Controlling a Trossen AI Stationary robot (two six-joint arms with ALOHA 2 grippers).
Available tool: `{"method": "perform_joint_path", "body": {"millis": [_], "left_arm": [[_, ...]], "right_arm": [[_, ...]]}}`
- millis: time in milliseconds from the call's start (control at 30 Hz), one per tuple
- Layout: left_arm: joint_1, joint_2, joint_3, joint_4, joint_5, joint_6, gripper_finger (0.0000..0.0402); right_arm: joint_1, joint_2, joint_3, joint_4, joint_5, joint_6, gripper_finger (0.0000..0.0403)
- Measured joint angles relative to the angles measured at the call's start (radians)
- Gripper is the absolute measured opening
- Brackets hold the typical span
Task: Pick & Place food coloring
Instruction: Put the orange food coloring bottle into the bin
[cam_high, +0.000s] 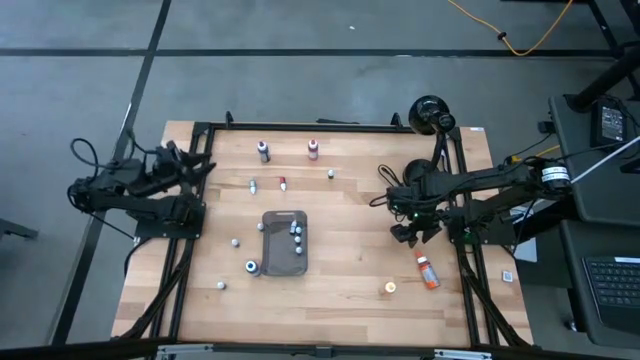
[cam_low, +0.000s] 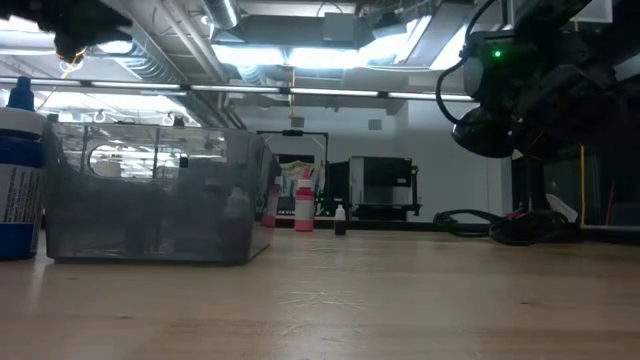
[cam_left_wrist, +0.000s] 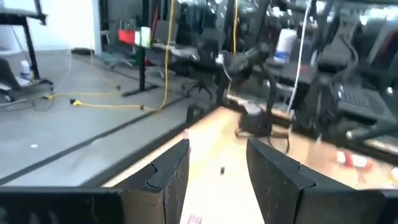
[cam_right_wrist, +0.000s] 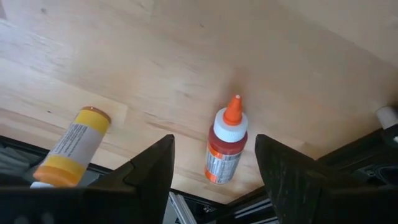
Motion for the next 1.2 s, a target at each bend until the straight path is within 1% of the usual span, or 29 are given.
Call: {"method": "perform_joint_path", "body": {"millis": [33, 100, 233, 333, 433, 533, 900, 1033, 1200], "left_arm": [[0.000, 0.000, -0.007, 0.024, -0.011, -0.003, 0.0155], [0.000, -0.001, -0.022, 0.012, -0.034, -0.015, 0.0155], [0.001, -0.001, -0.063, 0.055, -0.027, -0.018, 0.0155], [0.000, -0.001, -0.083, 0.056, -0.022, -0.014, 0.0155], [0.000, -0.001, -0.125, 0.097, 0.003, 0.008, 0.0155], [0.000, -0.001, -0.156, 0.176, 0.014, 0.039, 0.0155], [0.000, -0.001, -0.301, 0.339, 0.021, 0.043, 0.0155], [0.000, -0.001, -0.375, 0.418, 0.044, 0.043, 0.0155], [0.000, -0.002, -0.451, 0.509, 0.039, 0.051, 0.0155]], "right_arm": [[0.000, 0.000, 0.000, 0.003, 0.001, 0.000, 0.0225], [0.000, 0.000, 0.000, 0.004, 0.001, 0.000, 0.0225], [0.000, 0.000, 0.000, 0.006, 0.001, 0.000, 0.0225], [0.000, 0.000, 0.000, 0.006, 0.001, 0.000, 0.0225], [0.000, 0.000, 0.000, 0.006, 0.002, -0.001, 0.0225], [0.000, 0.000, 0.000, 0.006, 0.002, -0.002, 0.0225], [0.000, 0.000, 0.000, 0.005, 0.003, -0.012, 0.0225], [0.000, 0.000, 0.000, 0.005, 0.002, -0.013, 0.0225], [0.000, 0.000, 0.000, 0.005, 0.002, -0.017, 0.0225]]}}
